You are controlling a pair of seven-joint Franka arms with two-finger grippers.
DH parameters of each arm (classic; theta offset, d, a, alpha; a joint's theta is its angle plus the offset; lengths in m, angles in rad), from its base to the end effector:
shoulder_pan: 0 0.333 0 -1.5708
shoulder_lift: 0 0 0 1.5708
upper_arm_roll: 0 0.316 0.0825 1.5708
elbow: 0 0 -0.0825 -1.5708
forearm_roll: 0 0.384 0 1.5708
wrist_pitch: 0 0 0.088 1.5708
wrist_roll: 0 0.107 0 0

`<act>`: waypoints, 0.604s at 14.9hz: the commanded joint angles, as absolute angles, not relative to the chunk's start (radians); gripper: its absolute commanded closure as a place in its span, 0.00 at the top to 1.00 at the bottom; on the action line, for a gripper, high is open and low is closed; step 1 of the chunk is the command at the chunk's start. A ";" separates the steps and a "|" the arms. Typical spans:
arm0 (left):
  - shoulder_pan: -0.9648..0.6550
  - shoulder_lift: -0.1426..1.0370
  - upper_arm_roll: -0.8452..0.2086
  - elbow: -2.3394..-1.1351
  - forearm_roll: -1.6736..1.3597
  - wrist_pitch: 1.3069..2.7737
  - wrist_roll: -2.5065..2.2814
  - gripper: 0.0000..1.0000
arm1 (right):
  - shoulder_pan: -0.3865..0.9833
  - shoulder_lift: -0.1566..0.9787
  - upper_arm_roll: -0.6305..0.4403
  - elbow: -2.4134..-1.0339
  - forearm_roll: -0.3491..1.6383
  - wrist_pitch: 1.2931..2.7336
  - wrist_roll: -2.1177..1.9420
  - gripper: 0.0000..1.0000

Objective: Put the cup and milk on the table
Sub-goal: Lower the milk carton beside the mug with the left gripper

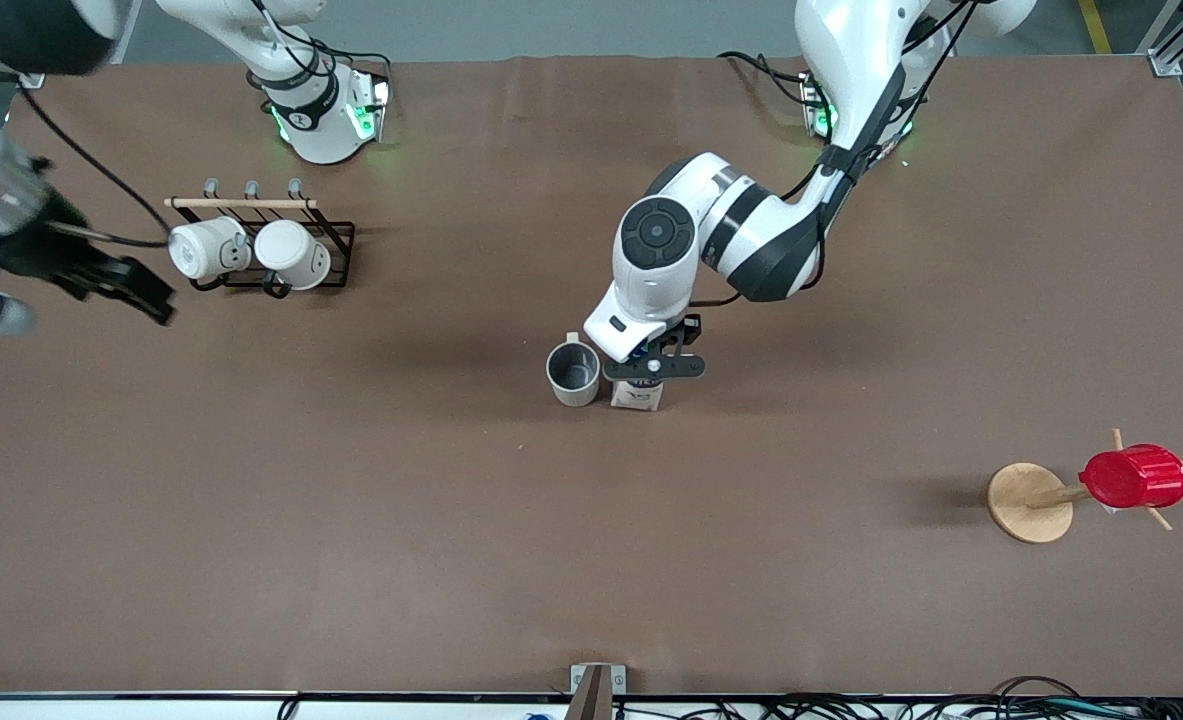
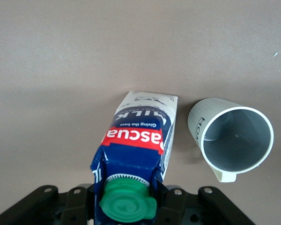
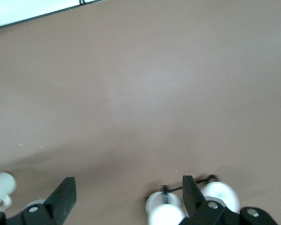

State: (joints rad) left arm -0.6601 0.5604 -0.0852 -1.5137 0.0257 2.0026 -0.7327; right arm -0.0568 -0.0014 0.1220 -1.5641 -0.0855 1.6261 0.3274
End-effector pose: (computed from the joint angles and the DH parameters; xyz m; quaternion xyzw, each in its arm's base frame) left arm 0.5172 -0.4630 0.3319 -0.9993 0.0064 0.0333 0.0150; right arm 0.5594 0.0278 0.6339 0.9901 -0.1295 0.0394 0.0358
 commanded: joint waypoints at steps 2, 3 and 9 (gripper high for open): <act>-0.670 0.572 -0.080 -1.482 0.034 1.970 -0.752 0.04 | -0.060 -0.040 0.039 -1.522 -0.080 1.542 0.170 1.00; -0.670 0.572 -0.080 -1.482 0.032 1.947 -0.752 0.05 | -0.060 -0.040 0.016 -1.517 -0.078 1.528 0.141 1.00; -0.687 0.606 -0.081 -1.445 0.028 1.904 -0.762 0.06 | -0.043 -0.048 -0.048 -1.517 0.011 1.491 0.019 1.00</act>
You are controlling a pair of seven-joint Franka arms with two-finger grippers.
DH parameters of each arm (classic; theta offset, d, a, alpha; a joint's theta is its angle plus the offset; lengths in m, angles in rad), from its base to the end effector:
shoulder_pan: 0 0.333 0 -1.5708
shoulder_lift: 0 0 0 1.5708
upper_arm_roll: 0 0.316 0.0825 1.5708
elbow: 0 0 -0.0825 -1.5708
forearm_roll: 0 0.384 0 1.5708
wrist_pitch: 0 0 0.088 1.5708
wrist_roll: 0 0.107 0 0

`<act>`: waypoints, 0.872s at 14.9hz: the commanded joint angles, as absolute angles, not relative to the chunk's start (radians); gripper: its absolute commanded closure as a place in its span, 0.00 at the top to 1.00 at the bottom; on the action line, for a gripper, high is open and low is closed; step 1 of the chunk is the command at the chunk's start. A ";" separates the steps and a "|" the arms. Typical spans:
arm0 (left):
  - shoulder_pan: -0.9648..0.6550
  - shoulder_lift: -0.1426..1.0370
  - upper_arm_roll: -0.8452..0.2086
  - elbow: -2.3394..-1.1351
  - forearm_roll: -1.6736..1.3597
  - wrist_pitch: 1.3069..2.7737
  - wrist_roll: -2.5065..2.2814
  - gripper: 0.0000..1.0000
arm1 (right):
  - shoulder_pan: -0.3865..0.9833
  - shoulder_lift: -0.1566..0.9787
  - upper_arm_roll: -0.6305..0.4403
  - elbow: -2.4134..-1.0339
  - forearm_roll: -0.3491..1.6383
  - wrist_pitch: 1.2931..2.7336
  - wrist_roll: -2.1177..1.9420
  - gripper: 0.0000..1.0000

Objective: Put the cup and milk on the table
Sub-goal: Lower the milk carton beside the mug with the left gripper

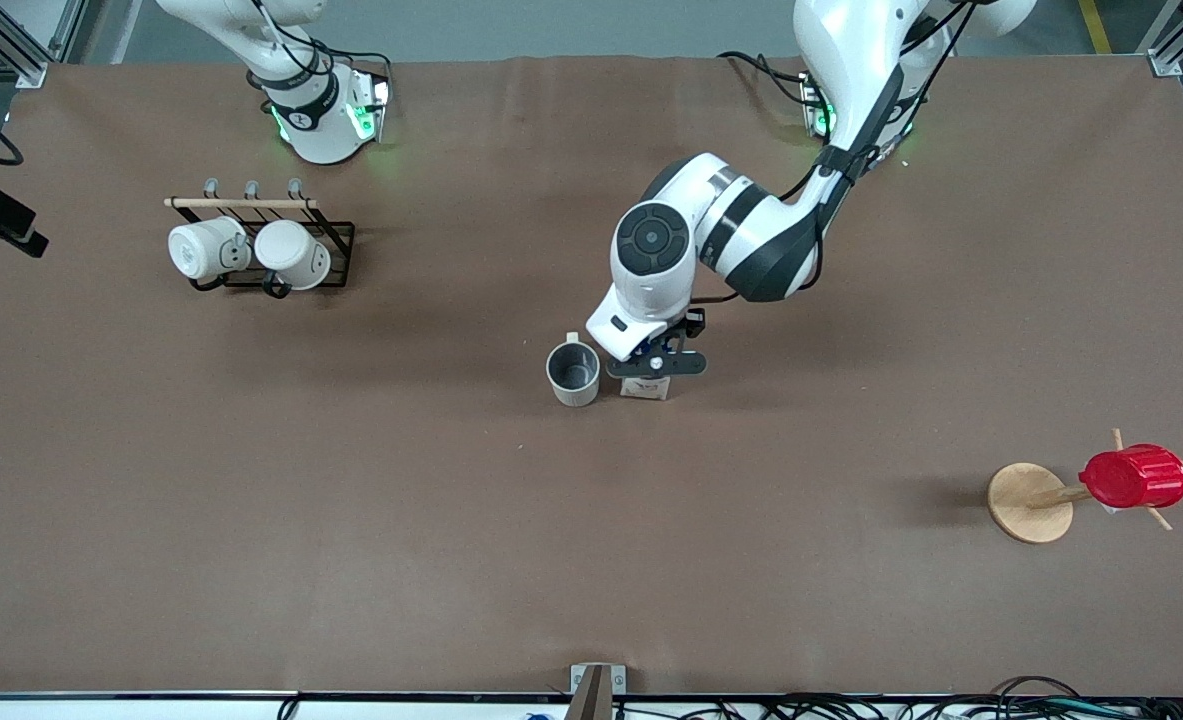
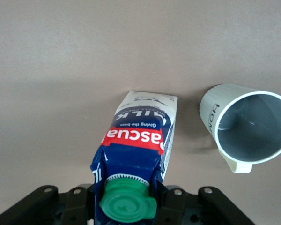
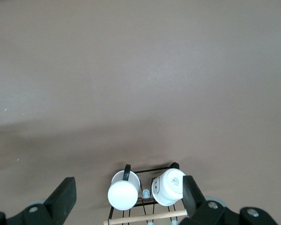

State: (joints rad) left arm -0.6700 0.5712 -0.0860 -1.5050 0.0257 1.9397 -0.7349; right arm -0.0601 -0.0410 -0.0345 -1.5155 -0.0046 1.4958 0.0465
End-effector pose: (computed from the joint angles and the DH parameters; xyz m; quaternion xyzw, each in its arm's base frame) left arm 0.5085 -0.4647 0.3236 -0.9976 0.0107 0.0575 0.0367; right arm 0.5316 -0.0514 0.6660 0.9974 -0.0707 0.0106 0.0018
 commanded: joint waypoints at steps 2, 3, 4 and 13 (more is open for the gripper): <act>-0.686 0.618 -0.081 -1.427 0.026 1.894 -0.765 0.09 | -0.028 -0.043 -0.051 -1.514 0.006 1.491 -0.041 1.00; -0.686 0.618 -0.081 -1.427 0.026 1.894 -0.762 0.15 | -0.028 -0.043 -0.051 -1.514 0.008 1.491 -0.040 1.00; -0.686 0.618 -0.081 -1.425 0.026 1.896 -0.759 0.27 | -0.029 -0.043 -0.048 -1.514 0.009 1.488 -0.037 1.00; -0.670 0.542 -0.078 -1.413 0.041 1.904 -0.765 1.00 | -0.034 -0.044 -0.043 -1.519 0.012 1.485 -0.020 1.00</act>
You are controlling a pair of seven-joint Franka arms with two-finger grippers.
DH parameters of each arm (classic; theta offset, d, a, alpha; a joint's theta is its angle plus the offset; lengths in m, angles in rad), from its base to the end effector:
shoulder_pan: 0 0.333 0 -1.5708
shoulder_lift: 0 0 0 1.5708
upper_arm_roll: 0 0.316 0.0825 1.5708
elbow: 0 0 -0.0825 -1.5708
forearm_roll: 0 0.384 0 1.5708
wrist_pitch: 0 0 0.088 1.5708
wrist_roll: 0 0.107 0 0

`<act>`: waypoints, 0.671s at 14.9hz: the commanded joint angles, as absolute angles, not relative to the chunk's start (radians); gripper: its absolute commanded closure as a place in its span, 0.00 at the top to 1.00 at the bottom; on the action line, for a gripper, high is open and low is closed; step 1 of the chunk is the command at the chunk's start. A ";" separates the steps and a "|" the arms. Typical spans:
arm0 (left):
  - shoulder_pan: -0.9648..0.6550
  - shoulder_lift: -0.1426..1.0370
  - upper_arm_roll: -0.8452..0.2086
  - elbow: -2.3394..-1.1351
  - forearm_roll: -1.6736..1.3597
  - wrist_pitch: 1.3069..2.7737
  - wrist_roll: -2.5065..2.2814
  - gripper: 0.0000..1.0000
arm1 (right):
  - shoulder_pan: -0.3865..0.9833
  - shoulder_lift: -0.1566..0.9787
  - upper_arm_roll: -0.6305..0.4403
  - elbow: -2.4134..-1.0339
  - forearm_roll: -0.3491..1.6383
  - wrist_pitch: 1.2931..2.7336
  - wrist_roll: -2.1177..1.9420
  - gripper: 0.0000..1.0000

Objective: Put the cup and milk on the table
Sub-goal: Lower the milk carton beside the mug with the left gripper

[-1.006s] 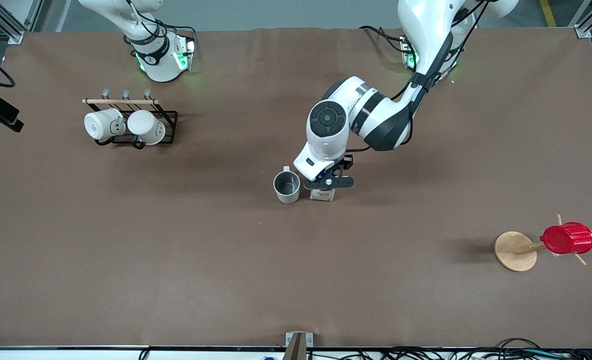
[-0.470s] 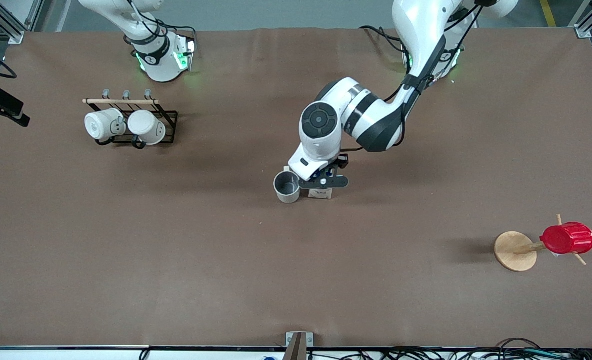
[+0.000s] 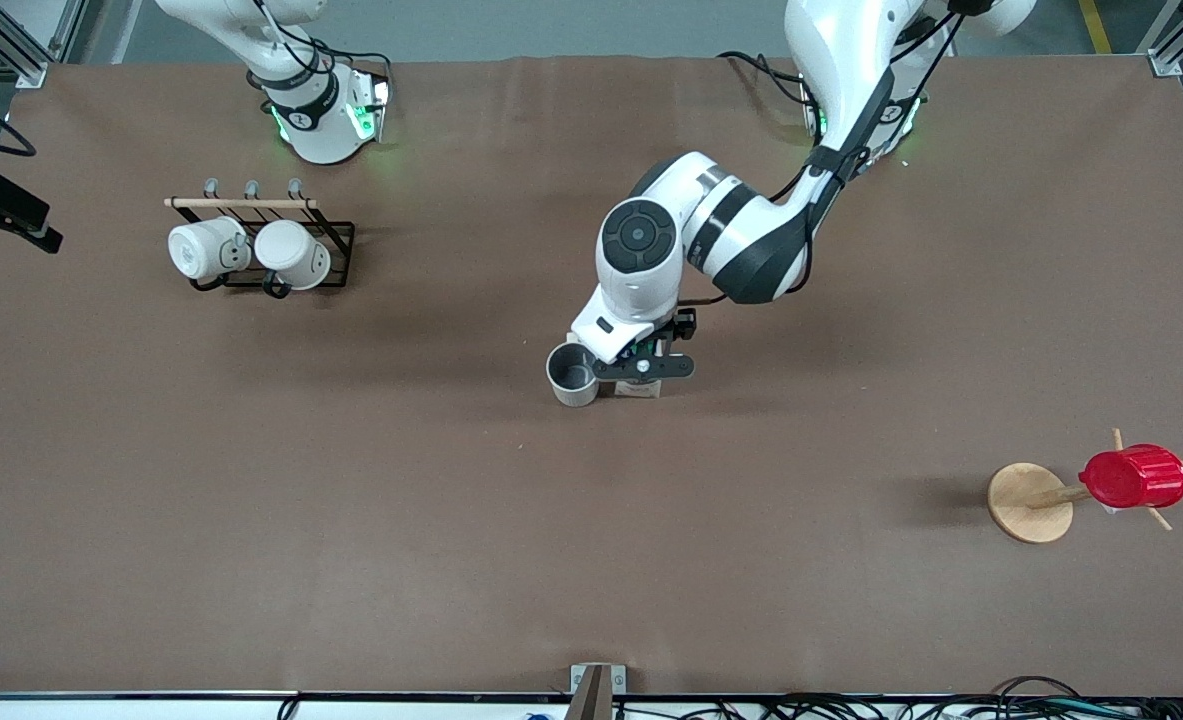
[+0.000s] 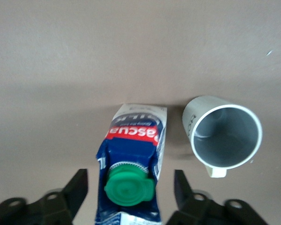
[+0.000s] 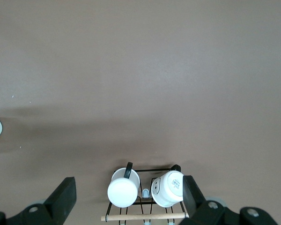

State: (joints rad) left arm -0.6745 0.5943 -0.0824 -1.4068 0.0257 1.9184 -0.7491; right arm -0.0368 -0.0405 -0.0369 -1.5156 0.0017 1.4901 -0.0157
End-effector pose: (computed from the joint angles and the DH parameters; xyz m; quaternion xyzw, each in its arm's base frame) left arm 0.5229 -0.4766 0.3505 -0.9991 0.0027 0.0372 0.0193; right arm 0.5321 -0.0396 0.6652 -0.9996 0.0289 -0.0076 0.0013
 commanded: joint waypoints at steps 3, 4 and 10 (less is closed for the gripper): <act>-0.635 0.480 -0.075 -1.445 0.041 1.894 -0.769 1.00 | -0.034 -0.043 -0.043 -1.517 0.014 1.491 -0.020 1.00; -0.612 0.459 -0.077 -1.465 0.043 1.894 -0.769 1.00 | -0.034 -0.043 -0.043 -1.517 0.014 1.486 -0.020 1.00; -0.513 0.316 -0.078 -1.614 0.044 1.901 -0.724 1.00 | -0.032 -0.043 -0.043 -1.519 0.014 1.482 -0.017 1.00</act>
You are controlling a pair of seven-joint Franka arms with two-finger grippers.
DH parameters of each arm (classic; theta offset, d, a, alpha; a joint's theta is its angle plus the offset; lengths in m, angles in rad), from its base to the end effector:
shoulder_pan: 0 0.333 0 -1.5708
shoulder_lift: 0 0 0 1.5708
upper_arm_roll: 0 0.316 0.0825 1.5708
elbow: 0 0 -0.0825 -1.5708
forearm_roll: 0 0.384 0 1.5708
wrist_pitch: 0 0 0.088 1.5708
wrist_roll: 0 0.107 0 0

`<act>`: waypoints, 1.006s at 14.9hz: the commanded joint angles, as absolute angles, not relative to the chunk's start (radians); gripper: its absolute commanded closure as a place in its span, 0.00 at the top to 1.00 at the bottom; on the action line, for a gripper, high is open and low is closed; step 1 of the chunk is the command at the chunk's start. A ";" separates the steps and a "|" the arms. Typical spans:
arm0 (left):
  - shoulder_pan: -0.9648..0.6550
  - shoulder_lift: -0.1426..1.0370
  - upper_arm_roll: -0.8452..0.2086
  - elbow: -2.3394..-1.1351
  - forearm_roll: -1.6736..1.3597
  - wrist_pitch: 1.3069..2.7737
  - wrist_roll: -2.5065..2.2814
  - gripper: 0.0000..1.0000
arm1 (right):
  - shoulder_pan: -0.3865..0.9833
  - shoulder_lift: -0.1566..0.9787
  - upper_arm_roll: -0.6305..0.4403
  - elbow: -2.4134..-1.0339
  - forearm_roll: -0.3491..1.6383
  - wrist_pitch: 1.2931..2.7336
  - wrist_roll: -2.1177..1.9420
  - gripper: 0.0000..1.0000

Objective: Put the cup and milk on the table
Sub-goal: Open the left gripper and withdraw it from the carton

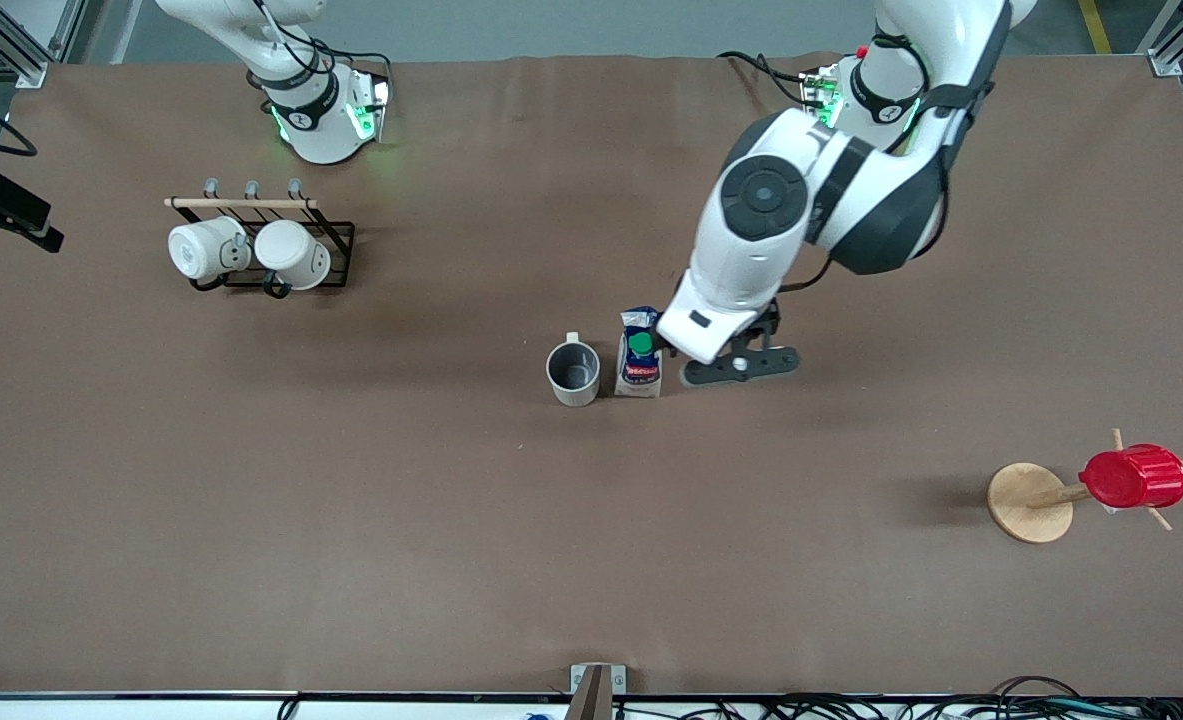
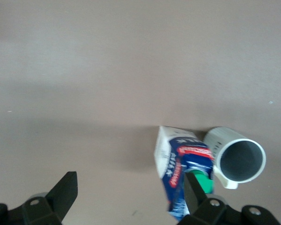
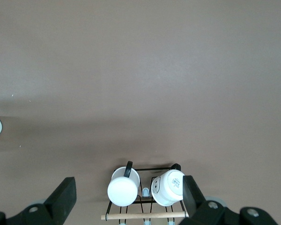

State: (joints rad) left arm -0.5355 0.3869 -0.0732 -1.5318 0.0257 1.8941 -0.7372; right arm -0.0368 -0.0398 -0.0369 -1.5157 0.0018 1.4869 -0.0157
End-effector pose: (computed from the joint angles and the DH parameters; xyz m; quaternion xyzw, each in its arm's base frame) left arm 0.5544 -0.3763 0.4326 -0.9980 -0.0625 0.0103 0.0060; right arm 0.5320 -0.0395 0.6645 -0.9996 0.0289 -0.0056 0.0014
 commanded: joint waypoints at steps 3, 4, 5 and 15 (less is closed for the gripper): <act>-0.463 0.243 -0.080 -1.687 0.043 1.905 -0.678 1.00 | -0.031 -0.043 -0.043 -1.519 0.014 1.479 -0.017 1.00; -0.445 0.212 -0.080 -1.712 0.043 1.905 -0.658 1.00 | -0.029 -0.043 -0.043 -1.517 0.014 1.479 -0.015 1.00; -0.425 0.180 -0.080 -1.736 0.041 1.905 -0.628 1.00 | -0.029 -0.043 -0.043 -1.519 0.014 1.479 -0.015 1.00; -0.209 0.041 -0.080 -1.744 0.006 1.795 -0.344 1.00 | -0.028 -0.043 -0.043 -1.519 0.014 1.479 -0.012 1.00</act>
State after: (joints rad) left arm -0.2490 0.0771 -0.0734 -1.7420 0.0239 1.8317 -0.4073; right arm -0.0330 -0.0393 -0.0367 -1.5157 0.0018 1.4830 -0.0156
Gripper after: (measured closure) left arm 0.000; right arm 0.000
